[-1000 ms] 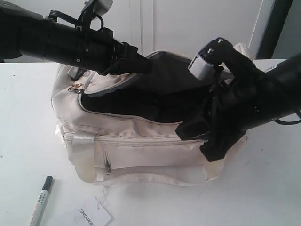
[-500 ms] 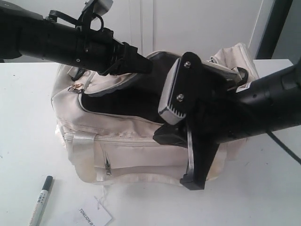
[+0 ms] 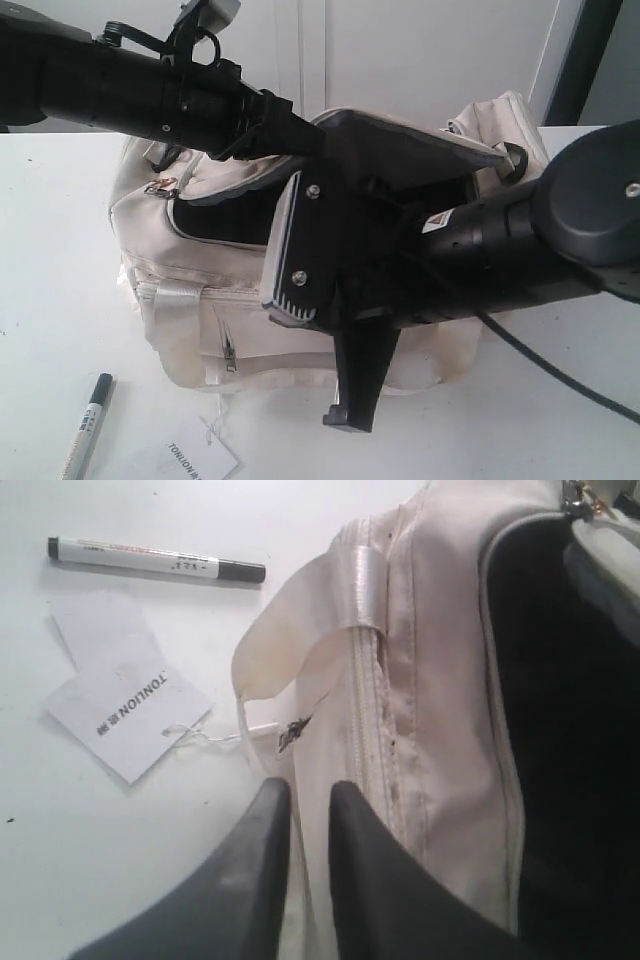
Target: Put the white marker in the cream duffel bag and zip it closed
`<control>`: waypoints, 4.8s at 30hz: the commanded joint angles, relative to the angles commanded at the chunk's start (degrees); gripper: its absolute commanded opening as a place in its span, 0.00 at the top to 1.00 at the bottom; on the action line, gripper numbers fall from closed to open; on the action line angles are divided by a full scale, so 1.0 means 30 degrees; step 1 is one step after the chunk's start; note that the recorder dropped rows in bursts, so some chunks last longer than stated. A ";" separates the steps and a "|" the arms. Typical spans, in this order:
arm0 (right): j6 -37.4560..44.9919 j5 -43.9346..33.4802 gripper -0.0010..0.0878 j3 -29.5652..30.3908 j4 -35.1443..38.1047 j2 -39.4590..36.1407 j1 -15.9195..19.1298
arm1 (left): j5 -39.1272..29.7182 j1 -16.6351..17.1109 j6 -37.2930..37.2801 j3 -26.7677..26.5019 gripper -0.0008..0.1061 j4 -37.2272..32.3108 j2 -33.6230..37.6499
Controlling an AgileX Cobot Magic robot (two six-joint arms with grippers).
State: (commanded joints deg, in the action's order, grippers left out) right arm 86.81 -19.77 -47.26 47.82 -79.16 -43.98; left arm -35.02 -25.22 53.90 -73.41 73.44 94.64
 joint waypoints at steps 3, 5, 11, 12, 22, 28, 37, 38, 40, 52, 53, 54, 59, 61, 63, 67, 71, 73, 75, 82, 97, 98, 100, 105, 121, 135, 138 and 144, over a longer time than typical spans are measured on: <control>0.0200 0.0653 0.71 0.0000 0.0000 -0.0543 -0.0335 | -0.0089 0.0000 0.0000 0.0000 0.99 -0.0109 0.0000; 0.0200 0.1189 0.65 0.0000 0.0000 -0.0830 -0.0444 | -0.0139 0.0000 0.0000 0.0000 0.99 -0.0115 0.0000; 0.0200 0.2539 0.53 0.0000 0.0000 -0.1686 -0.0752 | -0.0187 0.0000 0.0000 0.0000 0.99 -0.0147 0.0000; 0.0200 0.2539 0.53 0.0000 0.0033 -0.1806 -0.0752 | -0.0221 0.0000 0.0000 0.0000 0.99 -0.0147 0.0000; 0.0131 0.3610 0.53 -0.0271 0.1016 -0.2435 -0.0752 | -0.0221 0.0000 0.0000 0.0000 0.99 -0.0147 0.0000; 0.0177 0.3966 0.53 -0.1106 0.1114 -0.2460 -0.1670 | -0.0221 0.0000 0.0000 0.0000 0.99 -0.0147 0.0000; 0.0177 0.5011 0.53 -0.1139 0.1114 -0.3825 -0.1863 | -0.0222 0.0000 0.0000 0.0000 0.99 -0.0105 0.0000; 0.0129 0.4769 0.53 -0.1139 0.1114 -0.4004 -0.1863 | -0.0222 0.0000 0.0000 0.0000 0.99 -0.0105 0.0000; 0.0129 0.4487 0.64 -0.1139 0.1114 -0.4078 -0.1863 | -0.0222 0.0000 0.0000 0.0000 0.99 -0.0105 0.0000; 0.0106 0.4556 0.99 -0.1139 0.1114 -0.3024 -0.1863 | 0.2138 0.0000 0.0029 -0.0286 0.99 -0.0305 0.0000; 0.0106 0.4556 0.99 -0.1139 0.1114 -0.2966 -0.1863 | 0.2374 0.0000 0.0237 -0.0682 0.99 -0.0305 0.0000; 0.0106 0.4515 0.99 -0.1139 0.1114 -0.2989 -0.1863 | 0.2472 0.0000 0.0615 -0.0968 0.99 -0.0305 0.0000; 0.0106 0.4480 0.99 -0.1139 0.1031 -0.2989 -0.1863 | 0.3626 0.0000 0.1948 -0.2052 0.99 -0.0305 0.0000; 0.0106 0.4480 0.99 -0.1139 0.1031 -0.2989 -0.1863 | 0.4636 0.0000 0.2519 -0.2095 0.99 -0.0305 0.0000; 0.0106 0.4480 0.99 -0.1139 0.1031 -0.2989 -0.1863 | 0.5414 0.0000 0.3307 -0.2095 0.99 -0.0305 0.0000; 0.0106 0.4480 0.99 -0.1139 0.0990 -0.2989 -0.1863 | 0.6513 0.0000 0.5992 -0.2095 0.99 -0.0305 0.0040; 0.0106 0.4480 0.99 -0.1139 0.0990 -0.2989 -0.1863 | 0.7525 0.0000 0.8556 -0.2095 0.99 -0.0305 0.0040; 0.0106 0.4480 0.99 -0.1139 0.0990 -0.2989 -0.1863 | 0.8259 0.0000 0.9729 -0.2095 0.99 -0.0305 0.0040; 0.0106 0.4480 0.99 -0.1139 0.0990 -0.2989 -0.1863 | 0.8688 0.0000 1.0855 -0.2095 0.99 -0.0305 0.0040; 0.0106 0.4050 0.99 -0.1139 0.0989 -0.2989 -0.1863 | 0.8607 0.0000 1.4229 -0.2266 0.99 -0.0305 0.0269; 0.0106 0.3246 0.99 -0.1139 0.0989 -0.2989 -0.1863 | 0.9384 0.0000 1.8907 -0.5727 0.99 -0.0305 0.4020; 0.0106 0.3200 0.99 -0.1139 0.0989 -0.2989 -0.1863 | 0.9415 0.0000 1.9099 -0.6005 0.99 -0.0305 0.4210; 0.0106 0.3157 0.99 -0.1139 0.0989 -0.2955 -0.1863 | 0.9633 0.0000 1.9335 -0.6565 0.99 -0.0305 0.4665; 0.0139 0.3161 0.99 -0.1139 0.0989 -0.2681 -0.1863 | 0.9864 0.0000 2.0216 -0.7568 0.99 -0.0305 0.5490; 0.0210 -0.1051 0.99 -0.1139 0.0006 -0.1881 -0.1863 | 1.2868 0.0000 2.1089 -1.0573 0.99 -0.1207 0.8146; 0.0210 -0.1774 0.99 -0.1139 0.0006 -0.1881 -0.1863 | 1.4207 0.0000 2.0940 -1.1722 0.99 -0.2255 0.9341; 0.0210 -0.0647 0.99 -0.1139 0.0006 -0.1881 -0.1863 | 1.4254 0.0000 2.0940 -1.1767 0.99 -0.2255 0.9341; 0.0210 0.0185 0.99 -0.1139 0.0006 -0.2059 -0.1863 | 1.4548 0.0000 2.0940 -1.1763 0.99 -0.2131 0.9341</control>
State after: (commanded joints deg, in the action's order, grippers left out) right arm 87.44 -19.21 -50.68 47.84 -85.33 -49.57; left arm 8.62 -25.22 116.72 -108.70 67.04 122.66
